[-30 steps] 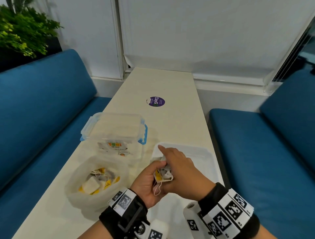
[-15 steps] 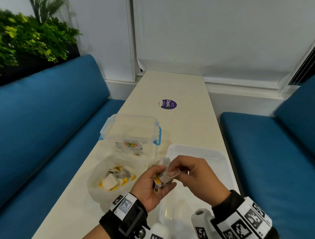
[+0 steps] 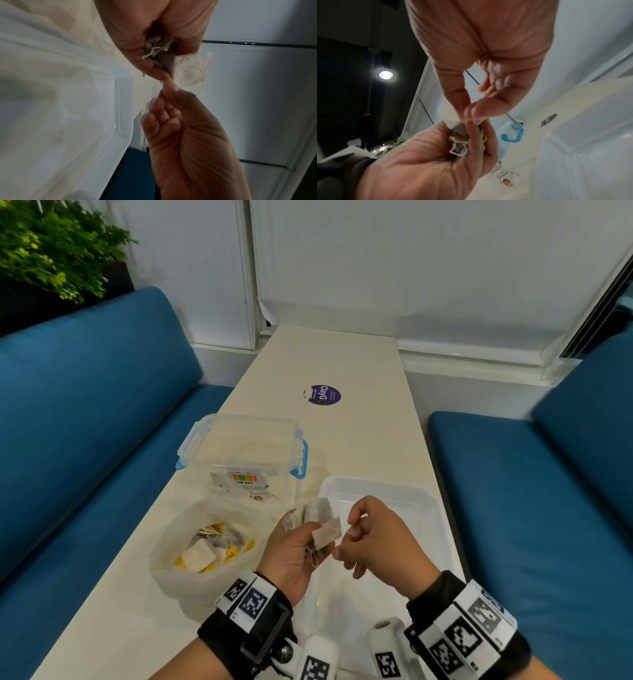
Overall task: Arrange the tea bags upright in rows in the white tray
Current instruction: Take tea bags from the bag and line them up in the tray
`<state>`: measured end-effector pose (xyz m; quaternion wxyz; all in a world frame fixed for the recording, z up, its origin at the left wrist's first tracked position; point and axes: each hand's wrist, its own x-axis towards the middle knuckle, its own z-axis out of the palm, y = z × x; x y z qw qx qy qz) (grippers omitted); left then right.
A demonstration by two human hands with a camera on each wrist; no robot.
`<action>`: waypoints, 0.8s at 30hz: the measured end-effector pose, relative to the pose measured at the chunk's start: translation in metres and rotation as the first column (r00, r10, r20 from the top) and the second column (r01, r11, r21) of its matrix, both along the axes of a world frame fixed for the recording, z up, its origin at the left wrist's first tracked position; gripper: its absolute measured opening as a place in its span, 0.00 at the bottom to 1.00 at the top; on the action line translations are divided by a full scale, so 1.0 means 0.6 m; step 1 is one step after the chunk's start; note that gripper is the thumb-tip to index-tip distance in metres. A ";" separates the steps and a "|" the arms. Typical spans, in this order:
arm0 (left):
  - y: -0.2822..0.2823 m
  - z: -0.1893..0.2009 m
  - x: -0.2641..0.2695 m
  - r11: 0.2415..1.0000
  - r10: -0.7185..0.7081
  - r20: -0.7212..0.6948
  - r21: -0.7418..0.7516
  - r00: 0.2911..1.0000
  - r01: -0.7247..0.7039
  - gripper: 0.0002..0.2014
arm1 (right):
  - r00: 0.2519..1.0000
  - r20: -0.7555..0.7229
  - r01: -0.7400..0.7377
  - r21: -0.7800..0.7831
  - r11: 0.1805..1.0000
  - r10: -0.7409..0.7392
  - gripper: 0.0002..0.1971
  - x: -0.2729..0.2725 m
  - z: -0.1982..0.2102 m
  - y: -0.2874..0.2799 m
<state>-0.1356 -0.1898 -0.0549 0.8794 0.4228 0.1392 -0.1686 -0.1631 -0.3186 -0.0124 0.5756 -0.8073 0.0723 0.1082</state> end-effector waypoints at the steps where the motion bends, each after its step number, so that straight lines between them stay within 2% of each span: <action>1: -0.002 0.000 0.004 0.999 0.025 0.020 0.020 0.999 -0.025 0.14 | 0.999 -0.025 0.025 0.026 0.999 -0.024 0.18 0.001 -0.003 -0.002; 4: -0.004 0.001 0.010 0.995 0.058 0.116 0.069 0.992 -0.066 0.13 | 0.991 -0.085 0.116 0.119 0.986 -0.106 0.19 -0.001 0.003 -0.001; 5: -0.004 0.003 0.010 0.994 0.069 0.143 0.080 0.987 -0.081 0.14 | 0.988 -0.092 0.133 0.103 0.986 -0.124 0.20 -0.001 0.007 0.002; 8: -0.012 0.004 0.016 0.980 0.095 0.195 0.154 0.976 -0.126 0.17 | 0.993 -0.075 0.088 -0.087 0.992 -0.095 0.26 0.010 0.012 0.014; 11: -0.019 0.004 0.025 0.967 0.103 0.189 0.209 0.977 -0.143 0.13 | 0.996 -0.047 0.072 -0.142 0.987 -0.079 0.18 0.028 0.006 0.019; 14: -0.008 0.001 0.032 0.982 0.112 0.122 0.140 0.986 -0.129 0.13 | 0.992 -0.058 0.113 -0.005 0.994 -0.113 0.07 0.037 0.003 0.010; 17: 0.008 -0.008 0.039 0.992 0.100 0.075 0.073 0.992 -0.105 0.15 | 0.991 -0.079 0.114 0.072 0.991 -0.108 0.05 0.042 0.002 0.000; 18: 0.013 -0.011 0.041 0.993 0.096 0.055 0.068 0.994 -0.100 0.15 | 0.992 -0.060 0.115 0.044 0.992 -0.112 0.05 0.046 -0.001 -0.004; 21: 0.032 -0.024 0.048 0.995 0.077 -0.025 0.071 0.997 -0.075 0.13 | 0.992 0.081 0.111 -0.228 0.967 -0.095 0.09 0.074 -0.007 -0.028; 22: 0.039 -0.028 0.049 0.996 0.053 -0.043 0.070 0.998 -0.050 0.13 | 0.993 0.087 0.103 -0.286 0.953 -0.081 0.10 0.085 -0.008 -0.037; 24: 0.050 -0.033 0.051 0.997 -0.026 -0.045 0.072 0.999 0.029 0.13 | 0.997 0.048 0.079 -0.273 0.959 -0.068 0.12 0.106 -0.011 -0.051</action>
